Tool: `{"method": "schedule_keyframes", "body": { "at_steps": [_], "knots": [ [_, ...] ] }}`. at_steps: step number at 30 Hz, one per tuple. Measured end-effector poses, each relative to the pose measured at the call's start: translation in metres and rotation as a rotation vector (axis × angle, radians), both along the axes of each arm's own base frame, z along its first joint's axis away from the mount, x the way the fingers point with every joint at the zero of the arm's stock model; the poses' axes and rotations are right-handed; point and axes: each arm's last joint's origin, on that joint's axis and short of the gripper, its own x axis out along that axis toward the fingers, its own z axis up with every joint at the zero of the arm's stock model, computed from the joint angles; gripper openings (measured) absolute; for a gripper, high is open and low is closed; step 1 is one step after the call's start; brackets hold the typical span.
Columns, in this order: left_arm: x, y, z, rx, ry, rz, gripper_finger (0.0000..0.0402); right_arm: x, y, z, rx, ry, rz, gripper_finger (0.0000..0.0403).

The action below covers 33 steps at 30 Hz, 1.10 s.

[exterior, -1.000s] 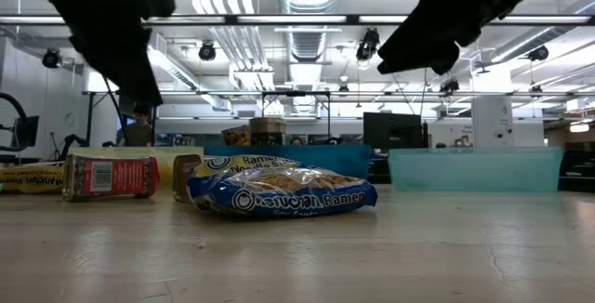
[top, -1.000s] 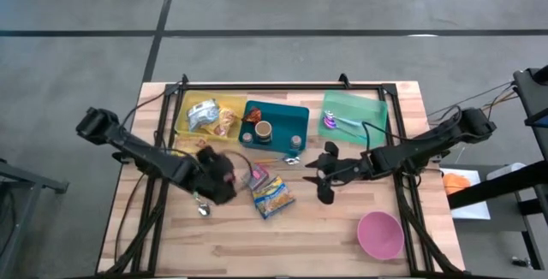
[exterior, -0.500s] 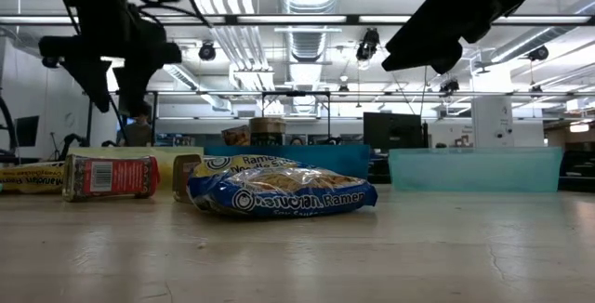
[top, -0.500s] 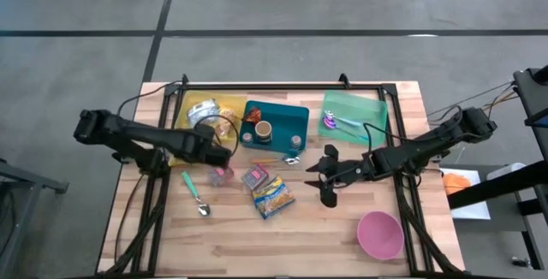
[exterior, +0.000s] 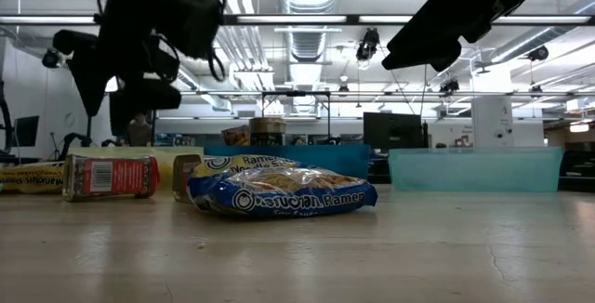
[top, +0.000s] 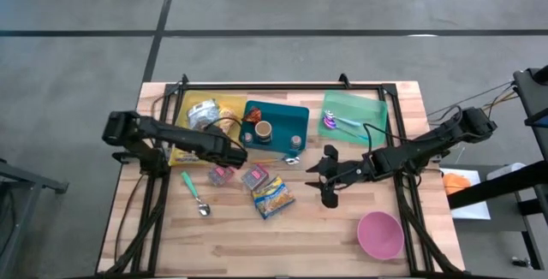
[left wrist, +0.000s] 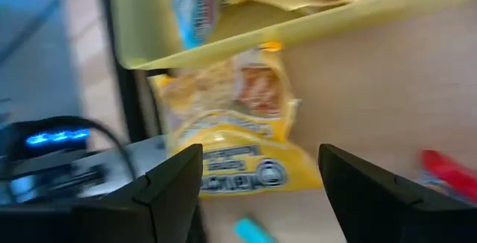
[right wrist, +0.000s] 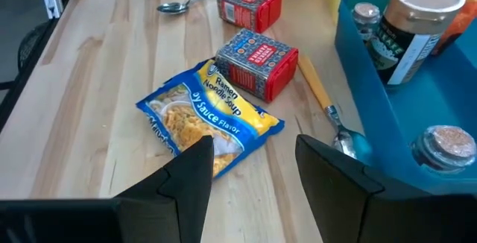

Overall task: Pick & Place Food Item
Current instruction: Put the yellow noodle pack into to the yellow bin

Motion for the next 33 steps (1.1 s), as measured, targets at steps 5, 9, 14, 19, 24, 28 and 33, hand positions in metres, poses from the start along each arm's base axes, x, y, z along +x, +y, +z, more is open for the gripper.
{"method": "schedule_keyframes", "body": {
  "at_steps": [5, 9, 14, 19, 24, 28, 33],
  "knots": [
    [0.010, 0.000, -0.008, 0.009, 0.054, 0.009, 0.0271, 0.000, 0.001, 0.000, -0.011, 0.004, 0.029, 0.0189],
    [0.014, -0.001, -0.012, -0.010, 0.020, 0.001, 0.0271, 0.000, 0.001, 0.000, -0.016, 0.005, 0.038, 0.0189],
    [0.015, -0.001, -0.014, -0.011, 0.014, -0.001, 0.0271, 0.000, 0.001, 0.000, -0.021, 0.006, 0.042, 0.0190],
    [0.015, -0.001, -0.014, -0.008, 0.017, -0.013, 0.0271, 0.000, 0.001, 0.000, -0.020, 0.005, 0.043, 0.0189],
    [0.007, 0.003, -0.022, -0.014, 0.060, -0.003, 0.0271, 0.000, 0.001, 0.000, -0.020, 0.004, 0.043, 0.0189],
    [0.002, 0.009, -0.027, -0.038, 0.089, 0.024, 0.0271, 0.000, 0.001, 0.000, -0.020, 0.004, 0.043, 0.0189],
    [0.011, 0.014, -0.034, -0.076, 0.001, -0.038, 0.0271, 0.000, 0.001, 0.000, -0.020, 0.004, 0.043, 0.0189]
  ]
}}
